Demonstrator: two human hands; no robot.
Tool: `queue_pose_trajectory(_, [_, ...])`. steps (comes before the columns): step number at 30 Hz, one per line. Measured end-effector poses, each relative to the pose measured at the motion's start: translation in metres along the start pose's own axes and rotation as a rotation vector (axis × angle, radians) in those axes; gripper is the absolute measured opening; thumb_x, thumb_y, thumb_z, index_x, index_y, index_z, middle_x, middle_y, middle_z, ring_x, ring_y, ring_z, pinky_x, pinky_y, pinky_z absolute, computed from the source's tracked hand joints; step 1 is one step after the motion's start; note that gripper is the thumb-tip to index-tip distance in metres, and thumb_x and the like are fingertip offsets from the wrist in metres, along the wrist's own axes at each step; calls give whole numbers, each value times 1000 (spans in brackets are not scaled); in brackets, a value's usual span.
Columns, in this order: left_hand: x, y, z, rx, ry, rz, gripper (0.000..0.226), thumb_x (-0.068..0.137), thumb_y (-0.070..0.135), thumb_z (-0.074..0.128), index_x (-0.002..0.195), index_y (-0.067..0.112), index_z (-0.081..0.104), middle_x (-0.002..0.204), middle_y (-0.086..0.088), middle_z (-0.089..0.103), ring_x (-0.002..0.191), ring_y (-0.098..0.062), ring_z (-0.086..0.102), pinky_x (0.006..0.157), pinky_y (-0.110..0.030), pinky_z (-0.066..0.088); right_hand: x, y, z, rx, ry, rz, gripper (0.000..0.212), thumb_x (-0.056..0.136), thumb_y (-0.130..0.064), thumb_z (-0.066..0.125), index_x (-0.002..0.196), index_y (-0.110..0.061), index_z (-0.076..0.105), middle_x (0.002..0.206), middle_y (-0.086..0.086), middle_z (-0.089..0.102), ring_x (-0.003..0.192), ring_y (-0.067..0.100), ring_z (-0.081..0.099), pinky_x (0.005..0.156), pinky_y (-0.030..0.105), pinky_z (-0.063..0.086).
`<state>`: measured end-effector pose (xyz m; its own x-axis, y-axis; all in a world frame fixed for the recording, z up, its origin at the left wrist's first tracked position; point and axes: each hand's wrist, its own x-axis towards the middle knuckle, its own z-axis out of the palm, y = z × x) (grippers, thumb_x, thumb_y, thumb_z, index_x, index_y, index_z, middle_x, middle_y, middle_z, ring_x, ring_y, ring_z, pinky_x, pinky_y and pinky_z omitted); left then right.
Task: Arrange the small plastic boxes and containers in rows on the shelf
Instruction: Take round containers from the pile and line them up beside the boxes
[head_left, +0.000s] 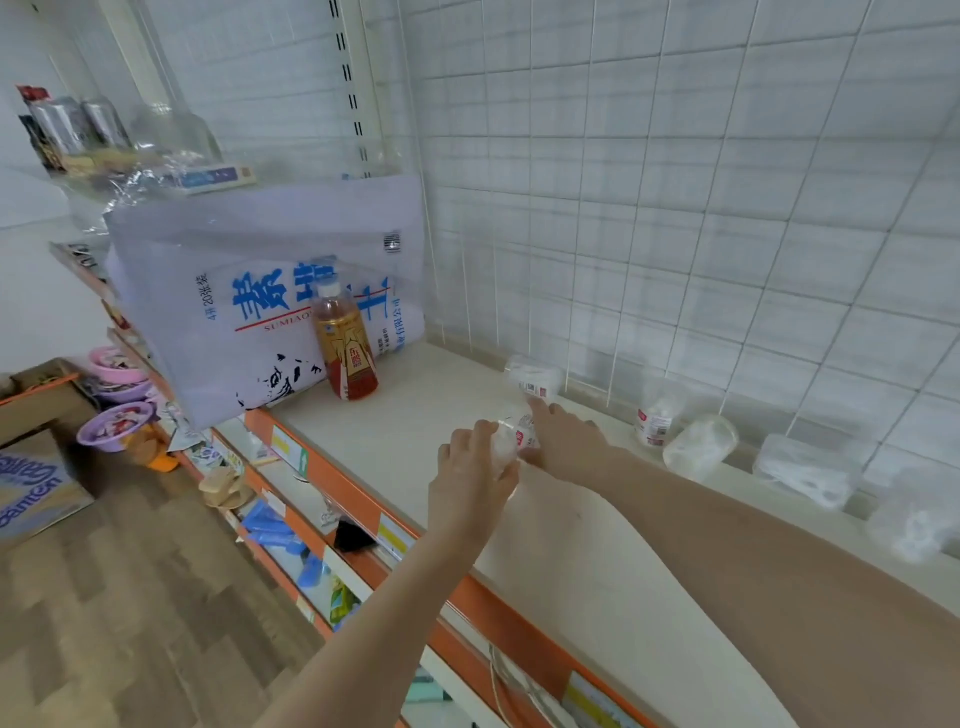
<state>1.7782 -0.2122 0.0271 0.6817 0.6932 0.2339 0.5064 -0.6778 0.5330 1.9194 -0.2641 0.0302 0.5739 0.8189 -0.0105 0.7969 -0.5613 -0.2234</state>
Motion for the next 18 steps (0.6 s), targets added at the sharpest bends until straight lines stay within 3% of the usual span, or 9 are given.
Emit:
queue_pose_trajectory(6, [-2, 1, 3, -72, 23, -33, 44, 90, 35, 54, 130, 26, 37, 128, 0, 43, 112, -19, 42, 74, -30, 37, -23, 10, 12, -75, 96, -57, 56, 88, -37, 54, 136, -18, 32, 126, 5, 47, 118, 25, 43, 94, 39, 37])
queue_pose_trajectory(12, [-21, 25, 10, -184, 20, -6, 46, 87, 42, 57, 128, 30, 40, 129, 4, 49, 111, -17, 50, 81, -29, 39, -57, 37, -1, -81, 93, 9, 61, 83, -39, 61, 133, -13, 39, 130, 6, 38, 121, 26, 37, 97, 36, 33])
queue_pose_trajectory(15, [-34, 43, 20, -284, 10, 28, 47, 86, 42, 58, 128, 30, 40, 126, 6, 50, 107, -15, 51, 81, -29, 41, -80, 54, -15, 153, 52, 123, 57, 81, -38, 65, 127, -13, 42, 125, 7, 42, 115, 26, 43, 94, 36, 39])
queue_pose_trajectory(18, [-44, 62, 30, -382, -44, 39, 46, 85, 42, 59, 126, 33, 40, 122, 9, 50, 102, -11, 49, 82, -31, 41, -118, 75, -38, 648, 20, 244, 33, 84, -24, 63, 107, -17, 41, 93, 1, 49, 77, 13, 49, 66, 21, 48])
